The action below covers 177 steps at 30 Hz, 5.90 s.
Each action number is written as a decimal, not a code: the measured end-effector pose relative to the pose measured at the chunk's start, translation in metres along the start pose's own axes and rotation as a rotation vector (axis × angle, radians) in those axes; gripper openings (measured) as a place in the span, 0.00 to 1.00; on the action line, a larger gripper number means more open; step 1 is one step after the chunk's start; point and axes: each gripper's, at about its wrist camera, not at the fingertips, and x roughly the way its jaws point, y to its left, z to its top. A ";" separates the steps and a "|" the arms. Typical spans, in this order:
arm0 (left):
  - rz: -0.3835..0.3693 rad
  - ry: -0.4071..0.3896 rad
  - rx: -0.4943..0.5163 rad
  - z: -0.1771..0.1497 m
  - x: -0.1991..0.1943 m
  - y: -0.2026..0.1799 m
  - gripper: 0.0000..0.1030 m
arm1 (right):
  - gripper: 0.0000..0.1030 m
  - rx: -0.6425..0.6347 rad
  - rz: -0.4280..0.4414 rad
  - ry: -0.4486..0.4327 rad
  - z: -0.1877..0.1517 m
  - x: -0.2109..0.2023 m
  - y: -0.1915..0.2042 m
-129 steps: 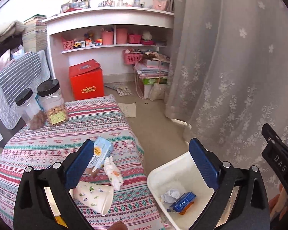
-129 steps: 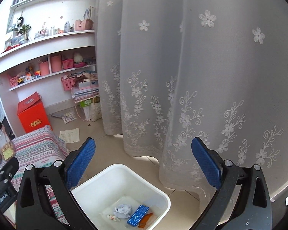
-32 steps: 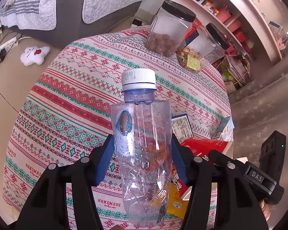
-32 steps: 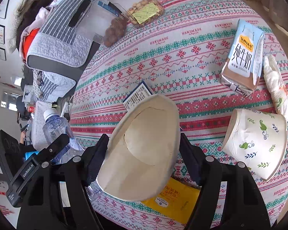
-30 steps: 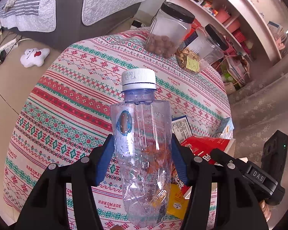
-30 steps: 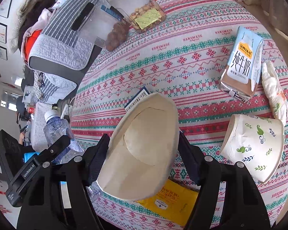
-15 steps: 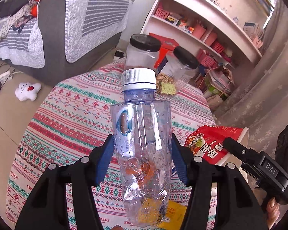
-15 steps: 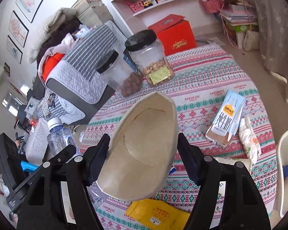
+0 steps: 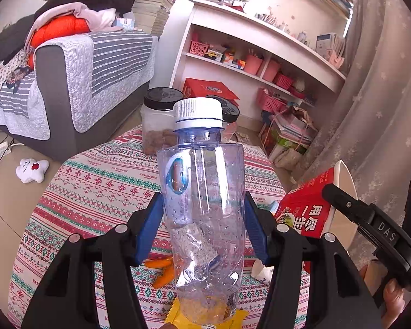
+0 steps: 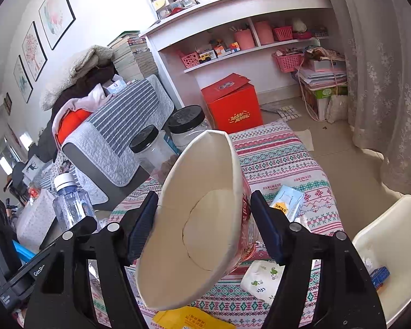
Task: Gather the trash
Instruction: 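Carry the bottle and hat over the white bin and open both grippers, then move both grippers back over the table, then grasp the orange carrot-shaped snack with the left gripper while the right grasps the blue-white box, then carry the blue-white box into the bin and open the right gripper while left holds the snack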
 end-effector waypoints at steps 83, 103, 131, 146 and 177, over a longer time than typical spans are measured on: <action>-0.104 0.042 0.364 -0.060 0.056 -0.300 0.89 | 0.93 0.135 -0.867 -0.239 -0.008 -0.154 -0.206; 0.170 0.053 0.185 -0.029 0.052 -0.137 0.89 | 0.93 -0.104 -0.635 -0.145 -0.005 -0.049 -0.068; 0.181 0.750 0.208 -0.085 0.170 0.019 0.81 | 0.93 -0.178 -0.344 0.195 -0.024 0.080 0.013; 0.159 0.664 0.061 -0.066 0.132 0.095 0.22 | 0.93 -0.340 -0.181 0.442 -0.061 0.149 0.055; 0.146 0.504 -0.043 -0.022 0.106 0.107 0.22 | 0.54 -0.363 -0.069 0.494 -0.088 0.196 0.092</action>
